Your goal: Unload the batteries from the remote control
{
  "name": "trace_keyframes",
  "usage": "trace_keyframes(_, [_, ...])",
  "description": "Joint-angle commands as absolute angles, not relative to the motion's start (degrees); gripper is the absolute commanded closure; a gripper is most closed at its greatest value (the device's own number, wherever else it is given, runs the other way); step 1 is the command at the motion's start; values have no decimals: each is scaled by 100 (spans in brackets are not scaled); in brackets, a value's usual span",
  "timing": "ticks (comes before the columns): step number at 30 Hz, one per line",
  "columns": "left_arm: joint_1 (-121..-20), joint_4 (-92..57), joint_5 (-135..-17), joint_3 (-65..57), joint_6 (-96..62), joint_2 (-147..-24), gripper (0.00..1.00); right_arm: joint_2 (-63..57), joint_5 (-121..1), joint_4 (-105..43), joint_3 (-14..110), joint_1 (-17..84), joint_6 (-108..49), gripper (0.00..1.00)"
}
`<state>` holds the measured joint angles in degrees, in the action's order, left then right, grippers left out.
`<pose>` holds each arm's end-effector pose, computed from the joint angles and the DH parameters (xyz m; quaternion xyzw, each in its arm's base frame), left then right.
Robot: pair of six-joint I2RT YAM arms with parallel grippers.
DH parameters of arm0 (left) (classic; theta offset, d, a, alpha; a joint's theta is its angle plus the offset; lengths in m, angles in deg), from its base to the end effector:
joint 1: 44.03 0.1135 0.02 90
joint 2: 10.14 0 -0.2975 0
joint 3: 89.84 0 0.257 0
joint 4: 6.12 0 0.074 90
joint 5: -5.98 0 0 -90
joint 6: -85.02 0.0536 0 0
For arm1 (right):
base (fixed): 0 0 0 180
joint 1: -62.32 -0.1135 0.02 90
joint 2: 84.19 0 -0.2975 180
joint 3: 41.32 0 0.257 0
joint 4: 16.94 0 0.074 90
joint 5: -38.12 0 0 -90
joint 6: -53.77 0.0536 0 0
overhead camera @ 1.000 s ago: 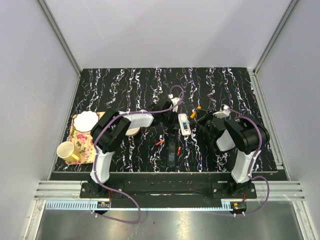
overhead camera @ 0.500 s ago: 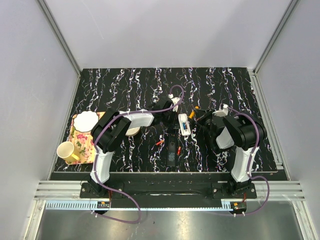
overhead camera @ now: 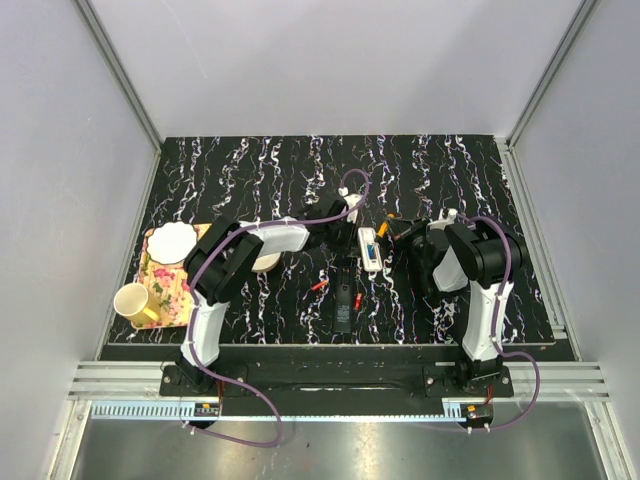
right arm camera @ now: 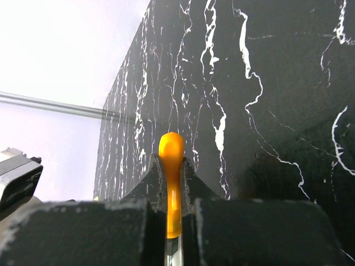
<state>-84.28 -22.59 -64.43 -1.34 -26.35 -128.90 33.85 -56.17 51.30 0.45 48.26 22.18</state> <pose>0.3475 -0.3177 0.1541 0.2121 0.8933 -0.3219 0.2310 0.3357 0.0882 0.1086 0.2620 0.7078 0.4102 0.5119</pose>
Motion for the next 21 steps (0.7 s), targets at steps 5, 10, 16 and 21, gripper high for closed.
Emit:
trace_keyframes(5, [-8543, -1954, -6319, -5, -2608, -13117, 100, 3544, -6586, 5886, 66, 4782, 2328, 100])
trace_keyframes(10, [-8446, -1840, -6459, -269, -2520, -12625, 100, 3535, -6673, 5851, 57, 4782, 2213, 100])
trace_keyframes(16, [-8376, -1813, -6521, -497, -2292, -11931, 78, 3500, -6682, 5649, 83, 4765, 2107, 100])
trace_keyframes(21, [-8358, -1506, -6635, -708, -2379, -11570, 75, 3473, -6665, 5535, 75, 4782, 2037, 100])
